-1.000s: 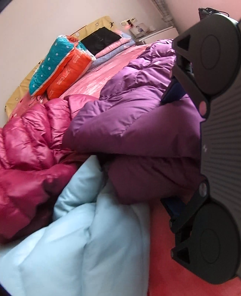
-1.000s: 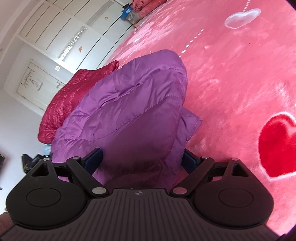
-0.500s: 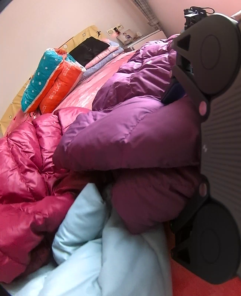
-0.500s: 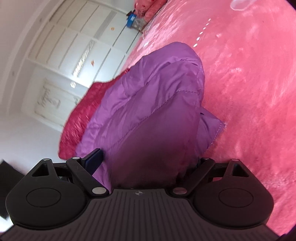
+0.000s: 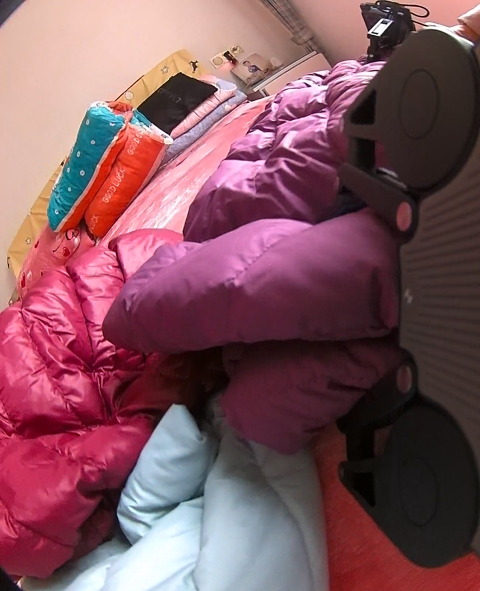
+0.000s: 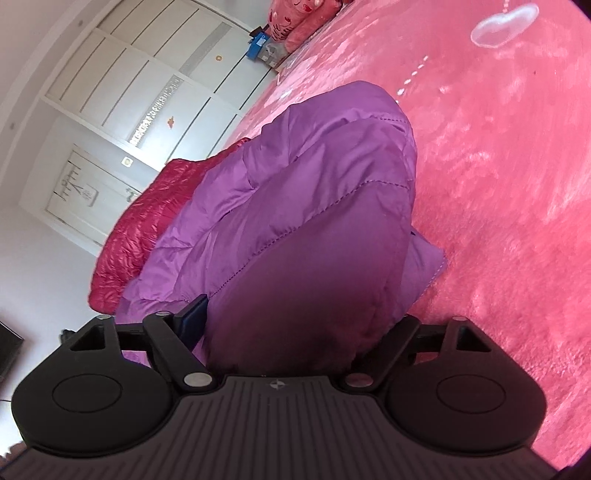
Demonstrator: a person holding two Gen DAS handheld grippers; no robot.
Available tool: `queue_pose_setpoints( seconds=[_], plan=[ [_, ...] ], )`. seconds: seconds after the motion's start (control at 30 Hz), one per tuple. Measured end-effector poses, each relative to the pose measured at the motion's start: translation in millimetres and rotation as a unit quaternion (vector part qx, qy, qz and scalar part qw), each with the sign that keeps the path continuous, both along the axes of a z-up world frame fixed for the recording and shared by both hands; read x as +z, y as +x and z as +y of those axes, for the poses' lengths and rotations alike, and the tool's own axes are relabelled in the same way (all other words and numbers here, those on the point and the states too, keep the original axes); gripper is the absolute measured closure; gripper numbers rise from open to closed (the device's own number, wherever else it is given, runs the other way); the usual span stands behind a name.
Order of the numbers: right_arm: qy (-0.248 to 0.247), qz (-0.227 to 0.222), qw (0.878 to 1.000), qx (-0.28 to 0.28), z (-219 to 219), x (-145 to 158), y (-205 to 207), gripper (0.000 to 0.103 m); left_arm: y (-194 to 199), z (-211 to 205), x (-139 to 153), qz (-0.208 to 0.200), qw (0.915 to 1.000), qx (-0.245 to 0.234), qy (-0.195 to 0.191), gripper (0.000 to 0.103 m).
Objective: Fold large clothes
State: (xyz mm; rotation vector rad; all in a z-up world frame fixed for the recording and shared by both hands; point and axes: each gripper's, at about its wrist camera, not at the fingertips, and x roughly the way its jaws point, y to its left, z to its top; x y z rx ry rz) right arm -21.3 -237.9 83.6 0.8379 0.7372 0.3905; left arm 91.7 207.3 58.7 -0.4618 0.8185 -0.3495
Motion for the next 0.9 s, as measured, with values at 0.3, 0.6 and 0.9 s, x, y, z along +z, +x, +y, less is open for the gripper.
queue_pose_setpoints(
  seconds=[0.3, 0.6, 0.9],
  plan=[
    [-0.075, -0.002, 0.997, -0.025, 17, 13, 1, 0.017, -13, -11, 12, -0.014, 0.9994, 0.022, 0.023, 0.052],
    [-0.168, -0.021, 0.983, -0.065, 40, 32, -16, 0.033, -30, -35, 34, -0.041, 0.9955, 0.033, 0.079, 0.062],
    [-0.236, -0.016, 0.965, -0.109, 51, 45, -55, 0.048, -60, -60, 54, -0.056, 0.9952, 0.019, 0.078, 0.067]
  ],
)
